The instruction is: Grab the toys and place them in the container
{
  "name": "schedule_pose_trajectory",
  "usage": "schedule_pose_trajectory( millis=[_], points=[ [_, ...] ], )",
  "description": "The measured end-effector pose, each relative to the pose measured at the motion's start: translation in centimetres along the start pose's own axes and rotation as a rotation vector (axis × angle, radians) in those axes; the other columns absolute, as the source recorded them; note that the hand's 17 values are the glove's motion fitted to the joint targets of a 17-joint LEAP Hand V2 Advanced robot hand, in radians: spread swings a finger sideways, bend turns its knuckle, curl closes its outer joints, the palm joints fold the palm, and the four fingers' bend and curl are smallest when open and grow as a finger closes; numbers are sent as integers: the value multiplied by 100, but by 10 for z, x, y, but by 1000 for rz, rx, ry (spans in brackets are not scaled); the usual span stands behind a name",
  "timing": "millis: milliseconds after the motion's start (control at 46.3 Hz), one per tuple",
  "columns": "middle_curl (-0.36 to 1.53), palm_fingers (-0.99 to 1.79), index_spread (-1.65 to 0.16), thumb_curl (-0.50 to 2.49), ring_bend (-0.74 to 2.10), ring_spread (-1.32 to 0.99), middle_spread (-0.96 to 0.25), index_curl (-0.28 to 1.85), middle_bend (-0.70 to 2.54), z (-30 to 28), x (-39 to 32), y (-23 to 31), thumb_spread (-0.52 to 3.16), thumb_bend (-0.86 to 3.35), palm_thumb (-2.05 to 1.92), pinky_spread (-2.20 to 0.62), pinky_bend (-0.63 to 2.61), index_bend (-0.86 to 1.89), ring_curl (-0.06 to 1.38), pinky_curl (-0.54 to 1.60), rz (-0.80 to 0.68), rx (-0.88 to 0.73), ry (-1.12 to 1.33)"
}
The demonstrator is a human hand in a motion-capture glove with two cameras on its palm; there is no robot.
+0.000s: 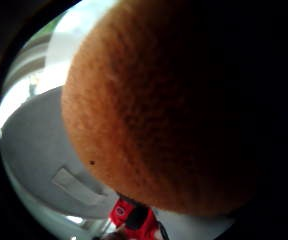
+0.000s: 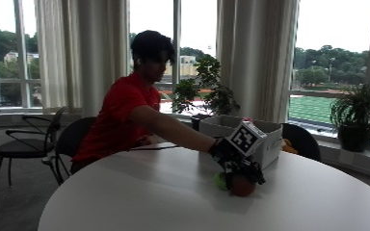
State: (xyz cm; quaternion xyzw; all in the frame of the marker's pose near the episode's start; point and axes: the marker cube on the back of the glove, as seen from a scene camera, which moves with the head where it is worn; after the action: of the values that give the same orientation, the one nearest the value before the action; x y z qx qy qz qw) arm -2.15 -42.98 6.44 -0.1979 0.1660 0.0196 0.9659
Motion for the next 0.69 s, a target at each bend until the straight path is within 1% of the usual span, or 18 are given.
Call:
schedule_pose_trajectory(
  millis=[130, 216, 259, 302, 389, 410, 475, 540, 561, 583, 605, 626, 669, 691],
  points=[
    [31, -27, -37, 26, 14, 4, -2, 38, 12, 1, -2, 0, 69, -6, -5, 7, 153, 5, 17, 44, -11, -5, 51],
    [30, -29, -36, 28, 14, 5, 0, 33, 13, 1, -4, 1, 77, 0, 5, 6, 156, 3, 16, 44, -37, 22, 85],
    [29, -29, -35, 29, 14, 5, 0, 31, 14, 2, -5, 0, 80, 0, 8, 5, 156, 4, 16, 43, -36, 46, 111],
    [30, -29, -35, 31, 15, 6, 0, 29, 16, 1, -6, -2, 88, 6, 19, 7, 154, 4, 16, 42, -24, 70, 122],
    [31, -25, -37, 33, 13, 6, -3, 28, 19, -2, -10, -4, 96, 7, 23, 11, 138, 14, 15, 39, -56, 100, 121],
    [31, -25, -37, 33, 13, 6, -3, 28, 19, -2, -10, -4, 97, 6, 23, 11, 138, 11, 15, 39, -64, 110, 129],
    [33, -20, -40, 34, 12, 4, -5, 31, 23, -4, -9, -7, 101, 5, 24, 13, 117, 22, 14, 32, -84, 146, 170],
    [34, -17, -41, 35, 13, 3, -7, 31, 26, -6, 1, -10, 104, 4, 24, 13, 107, 22, 14, 30, -117, 198, 245],
    [37, -11, -42, 35, 16, -1, -11, 32, 35, -8, 5, -12, 104, 3, 24, 13, 94, 23, 14, 25, -113, 219, 269],
    [35, -16, -42, 35, 13, 1, -9, 32, 27, -9, 7, -13, 105, 3, 24, 14, 102, 21, 13, 29, -111, 236, 279],
    [39, -6, -43, 36, 18, -5, -14, 33, 40, -9, 7, -14, 105, 1, 23, 12, 84, 25, 15, 22, -116, 246, 272],
    [40, -2, -44, 35, 20, -9, -17, 34, 45, -10, 5, -15, 106, -1, 21, 11, 75, 27, 15, 21, -122, 251, 254],
    [42, 6, -45, 36, 25, -16, -22, 35, 52, -11, 1, -16, 106, -3, 19, 9, 62, 31, 17, 18, -121, 258, 226],
    [42, 4, -45, 36, 24, -17, -23, 35, 53, -11, 0, -17, 106, -2, 19, 9, 60, 30, 16, 17, -123, 261, 231]
  ],
)
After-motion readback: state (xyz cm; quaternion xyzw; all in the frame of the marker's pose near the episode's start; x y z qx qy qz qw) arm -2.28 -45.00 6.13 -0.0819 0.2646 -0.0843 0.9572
